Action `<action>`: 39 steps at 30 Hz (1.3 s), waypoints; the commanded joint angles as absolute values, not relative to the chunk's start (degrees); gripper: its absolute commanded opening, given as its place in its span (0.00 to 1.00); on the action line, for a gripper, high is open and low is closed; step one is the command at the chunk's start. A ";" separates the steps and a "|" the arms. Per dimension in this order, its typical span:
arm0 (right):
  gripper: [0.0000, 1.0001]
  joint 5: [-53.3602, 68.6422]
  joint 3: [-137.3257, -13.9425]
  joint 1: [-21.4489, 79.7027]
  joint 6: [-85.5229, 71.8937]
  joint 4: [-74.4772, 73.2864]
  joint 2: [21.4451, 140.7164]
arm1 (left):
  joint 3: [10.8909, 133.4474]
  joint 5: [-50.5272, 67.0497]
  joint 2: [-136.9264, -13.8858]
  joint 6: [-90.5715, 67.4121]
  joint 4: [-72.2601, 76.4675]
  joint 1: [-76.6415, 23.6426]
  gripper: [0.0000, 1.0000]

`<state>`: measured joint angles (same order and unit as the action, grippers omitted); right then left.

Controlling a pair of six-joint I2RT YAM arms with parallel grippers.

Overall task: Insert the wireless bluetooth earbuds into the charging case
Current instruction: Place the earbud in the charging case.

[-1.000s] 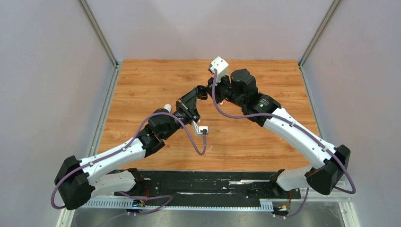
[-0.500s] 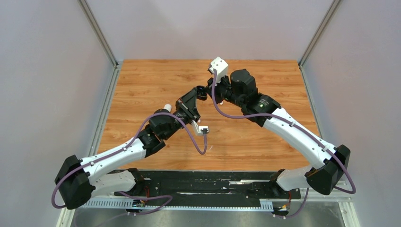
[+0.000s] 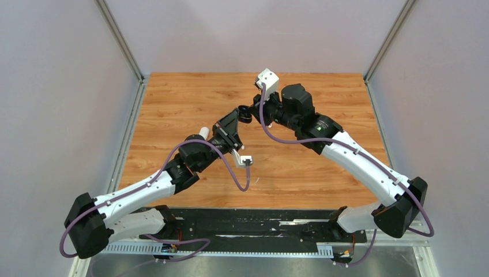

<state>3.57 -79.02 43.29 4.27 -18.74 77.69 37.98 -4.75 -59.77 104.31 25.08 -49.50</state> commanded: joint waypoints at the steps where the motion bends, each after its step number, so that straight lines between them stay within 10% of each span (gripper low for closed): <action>1: 0.00 2.67 -82.56 42.63 3.16 -15.77 77.22 | 38.04 -3.77 -58.17 105.00 22.46 -49.56 0.21; 39: 0.00 4.13 -80.49 42.71 5.01 -14.53 75.85 | 47.54 0.96 -56.52 88.43 7.14 -50.61 0.72</action>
